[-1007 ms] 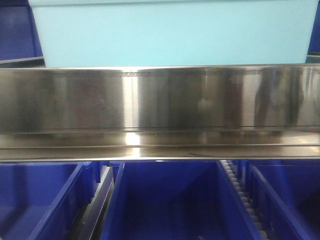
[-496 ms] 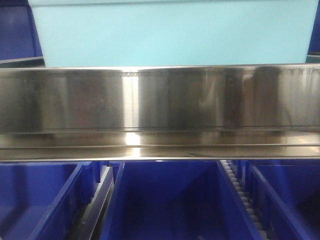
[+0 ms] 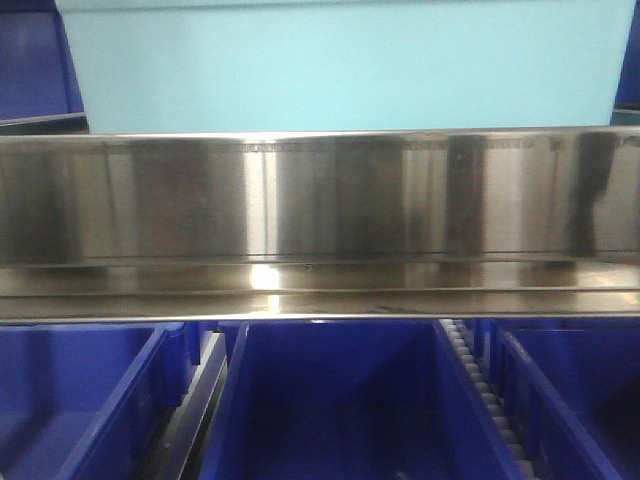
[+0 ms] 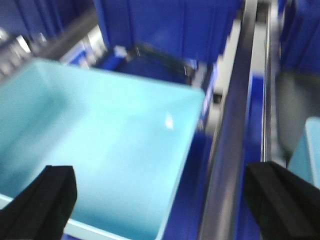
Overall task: Move two blue bins to right shelf middle
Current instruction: 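Close both grippers on opposite side rims of the teal bin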
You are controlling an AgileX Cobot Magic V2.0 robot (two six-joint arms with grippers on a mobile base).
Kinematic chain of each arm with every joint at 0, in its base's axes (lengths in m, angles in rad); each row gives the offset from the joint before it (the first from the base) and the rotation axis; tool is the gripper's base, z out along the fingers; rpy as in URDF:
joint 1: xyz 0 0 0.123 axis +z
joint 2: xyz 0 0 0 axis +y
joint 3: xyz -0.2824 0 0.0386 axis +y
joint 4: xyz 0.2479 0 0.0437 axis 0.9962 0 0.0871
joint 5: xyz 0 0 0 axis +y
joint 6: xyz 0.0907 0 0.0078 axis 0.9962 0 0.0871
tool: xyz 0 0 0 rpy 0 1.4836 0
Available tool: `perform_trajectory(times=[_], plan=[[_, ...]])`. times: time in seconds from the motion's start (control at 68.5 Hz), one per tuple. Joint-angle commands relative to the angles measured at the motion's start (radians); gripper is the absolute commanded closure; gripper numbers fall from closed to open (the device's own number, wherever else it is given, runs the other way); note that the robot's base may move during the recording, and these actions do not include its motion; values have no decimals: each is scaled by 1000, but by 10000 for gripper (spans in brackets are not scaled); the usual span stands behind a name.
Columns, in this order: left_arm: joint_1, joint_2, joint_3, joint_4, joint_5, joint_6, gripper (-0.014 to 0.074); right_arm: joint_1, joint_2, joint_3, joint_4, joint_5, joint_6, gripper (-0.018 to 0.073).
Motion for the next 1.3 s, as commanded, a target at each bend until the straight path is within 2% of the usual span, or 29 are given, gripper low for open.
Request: perform_trajectory(times=[0.0,0.058,0.117,0.19,0.292,0.35,0.715,0.832,0.89,0.949,1.08,1.109,1.153,1.182,1.284], plan=[[-6,103,-116,43,124,-35,41,1,108,-112,-61,124,58,-10],[-6,182,-173,84,177,-63,41,1,177,-169,-88,176,84,-10],[5,246,-211,78,177,-65,41,1,237,-199,-94,176,96,-10],[33,308,-219,41,177,-91,41,1,297,-204,-94,176,103,-10],[77,380,-219,-58,177,-89,41,1,369,-204,-94,176,126,-10],[93,407,-219,-85,177,-89,41,1,410,-204,-94,176,130,-10],[100,519,-219,-74,177,-89,41,1,580,-204,-94,176,130,-6],[100,535,-219,-72,177,-89,62,1,609,-204,-94,176,130,78],[100,541,-219,-72,177,-89,105,1,618,-204,-94,176,130,153],[100,543,-219,-72,177,-89,187,1,623,-204,-94,176,130,269],[100,543,-219,-72,177,-89,454,1,626,-204,-94,176,130,570],[100,543,-219,-72,177,-89,545,1,628,-204,-94,176,130,633],[100,543,-219,-72,177,-89,636,1,628,-204,-94,176,130,722],[100,543,-219,-72,177,-89,707,1,628,-204,-94,176,134,724],[100,543,-219,-72,177,-89,708,1,624,-204,-94,176,138,713]])
